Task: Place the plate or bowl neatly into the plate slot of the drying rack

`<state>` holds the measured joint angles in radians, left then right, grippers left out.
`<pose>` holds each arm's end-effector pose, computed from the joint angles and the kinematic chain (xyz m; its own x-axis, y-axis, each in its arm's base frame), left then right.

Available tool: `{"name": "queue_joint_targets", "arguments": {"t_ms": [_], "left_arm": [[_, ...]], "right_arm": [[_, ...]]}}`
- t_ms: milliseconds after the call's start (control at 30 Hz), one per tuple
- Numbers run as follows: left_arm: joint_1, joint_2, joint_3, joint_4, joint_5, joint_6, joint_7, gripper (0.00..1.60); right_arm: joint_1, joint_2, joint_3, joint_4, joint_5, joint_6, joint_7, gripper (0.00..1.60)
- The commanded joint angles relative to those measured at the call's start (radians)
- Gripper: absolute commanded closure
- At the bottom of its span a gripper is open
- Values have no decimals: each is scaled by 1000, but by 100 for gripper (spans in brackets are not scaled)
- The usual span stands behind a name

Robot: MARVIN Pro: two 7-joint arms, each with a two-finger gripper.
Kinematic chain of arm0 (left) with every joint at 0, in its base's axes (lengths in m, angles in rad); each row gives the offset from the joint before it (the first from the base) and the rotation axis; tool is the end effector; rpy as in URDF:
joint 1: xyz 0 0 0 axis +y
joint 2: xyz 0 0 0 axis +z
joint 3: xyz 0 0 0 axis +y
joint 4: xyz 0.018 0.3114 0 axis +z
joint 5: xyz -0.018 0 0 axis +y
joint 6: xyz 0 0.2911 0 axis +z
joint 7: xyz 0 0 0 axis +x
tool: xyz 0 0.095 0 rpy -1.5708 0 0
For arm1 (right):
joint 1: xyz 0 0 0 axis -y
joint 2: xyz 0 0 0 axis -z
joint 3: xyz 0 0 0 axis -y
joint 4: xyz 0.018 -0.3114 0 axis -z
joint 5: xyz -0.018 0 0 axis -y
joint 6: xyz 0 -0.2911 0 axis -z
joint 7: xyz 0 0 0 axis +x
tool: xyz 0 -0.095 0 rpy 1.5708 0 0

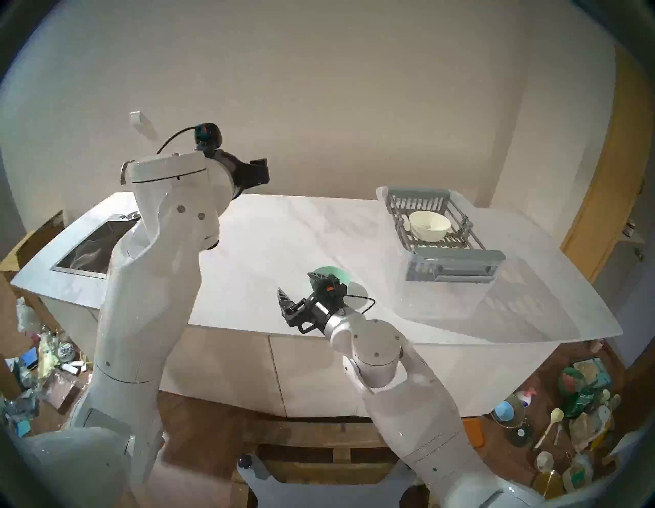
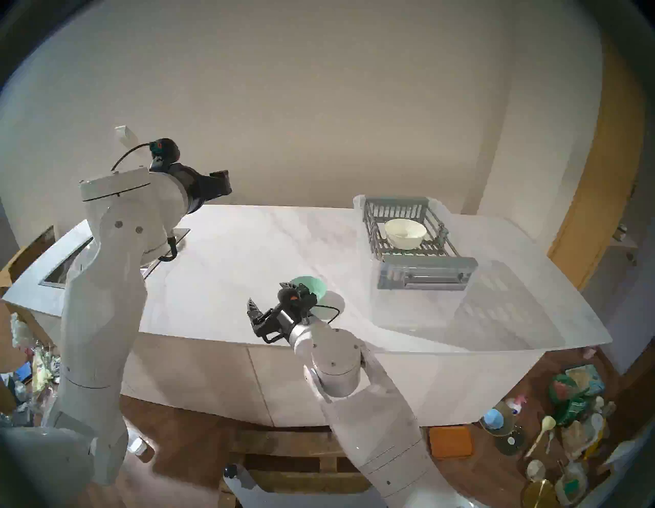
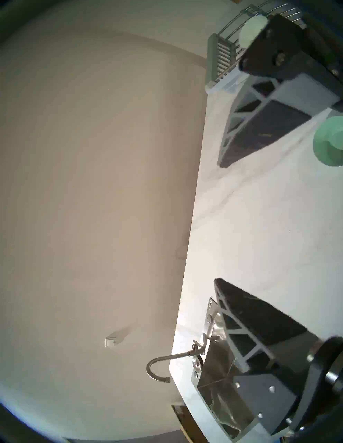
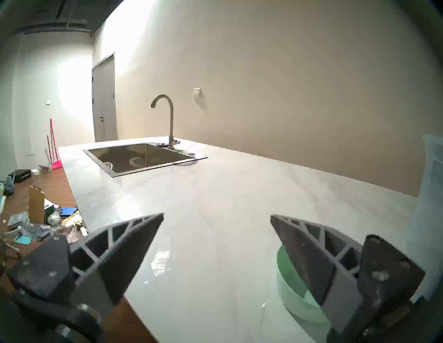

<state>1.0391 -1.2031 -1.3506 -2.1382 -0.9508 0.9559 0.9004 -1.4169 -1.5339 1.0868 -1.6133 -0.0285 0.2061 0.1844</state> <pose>0.4151 0.0139 -0.0313 0.1116 0.0644 0.9917 0.0950 -0.9940 0.0539 0.3958 0.1895 -0.2826 -0.0209 0.1368 0.9904 0.6054 -0.7866 0.1214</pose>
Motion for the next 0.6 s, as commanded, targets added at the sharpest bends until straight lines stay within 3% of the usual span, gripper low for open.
{"name": "queue_joint_targets", "arguments": {"t_ms": [0, 200, 300, 567], "left_arm": [[-16, -2, -7, -24, 11, 4, 89, 0], [-16, -3, -7, -24, 15, 4, 87, 0], [-19, -2, -3, -24, 2, 4, 107, 0], [-16, -4, -6, -24, 12, 4, 93, 0]], "right_arm": [[69, -31, -9, 36, -15, -38, -11, 0], [127, -39, -14, 90, -19, -58, -21, 0], [149, -28, -19, 100, -14, -30, -10, 0], [128, 45, -40, -3, -16, 38, 36, 0]]}}
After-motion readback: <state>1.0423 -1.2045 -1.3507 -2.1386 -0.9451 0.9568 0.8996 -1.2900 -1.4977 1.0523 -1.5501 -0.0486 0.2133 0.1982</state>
